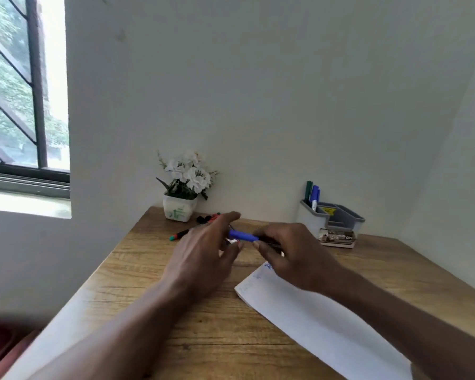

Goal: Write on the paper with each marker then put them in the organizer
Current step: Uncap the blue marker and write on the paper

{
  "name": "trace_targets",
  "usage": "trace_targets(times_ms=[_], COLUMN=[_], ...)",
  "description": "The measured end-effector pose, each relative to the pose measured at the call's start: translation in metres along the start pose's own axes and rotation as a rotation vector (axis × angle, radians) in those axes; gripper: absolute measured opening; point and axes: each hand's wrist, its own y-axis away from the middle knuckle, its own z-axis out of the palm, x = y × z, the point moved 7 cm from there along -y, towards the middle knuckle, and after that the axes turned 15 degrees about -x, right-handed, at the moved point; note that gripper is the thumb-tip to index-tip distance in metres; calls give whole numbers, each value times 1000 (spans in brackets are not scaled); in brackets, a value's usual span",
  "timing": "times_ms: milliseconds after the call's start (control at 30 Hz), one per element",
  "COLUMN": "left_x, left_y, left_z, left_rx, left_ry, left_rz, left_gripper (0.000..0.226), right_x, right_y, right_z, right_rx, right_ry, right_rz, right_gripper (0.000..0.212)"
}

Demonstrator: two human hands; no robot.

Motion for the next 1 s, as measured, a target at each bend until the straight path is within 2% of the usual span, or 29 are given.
trace_targets(times_ms=[67, 133, 267, 367, 567, 667, 733, 833, 1000], left_x=[12, 21, 28, 32, 30, 29, 21, 2, -21], left_y=[3, 6, 8, 9, 13, 14, 15, 14, 11], left_z=[-2, -1, 1, -2, 2, 0, -4, -10, -7], left_rx=[24, 14, -36, -47, -26, -14, 27, 80, 32], left_ry=[19, 36, 29, 28, 46, 9, -1, 35, 82], left_rz=[84, 126, 184, 199, 138, 123, 64, -42, -197], left_gripper=[33, 26, 24, 21, 25, 27, 28, 27, 20], right_x=[-3, 0, 1, -1, 2, 7, 11, 23, 44], right_y=[9, 16, 26, 28, 29, 32, 32, 34, 31], right_z=[3, 6, 3, -3, -5, -3, -2, -3, -5], right_rx=[39, 67, 101, 126, 163, 165, 121, 55, 24], right_ry=[57, 121, 184, 186, 275, 263, 201, -12, -635], right_rz=[-62, -102, -162, -181, -200, -162, -129, -75, -2], right_gripper=[33, 40, 34, 40, 50, 48, 45, 52, 61])
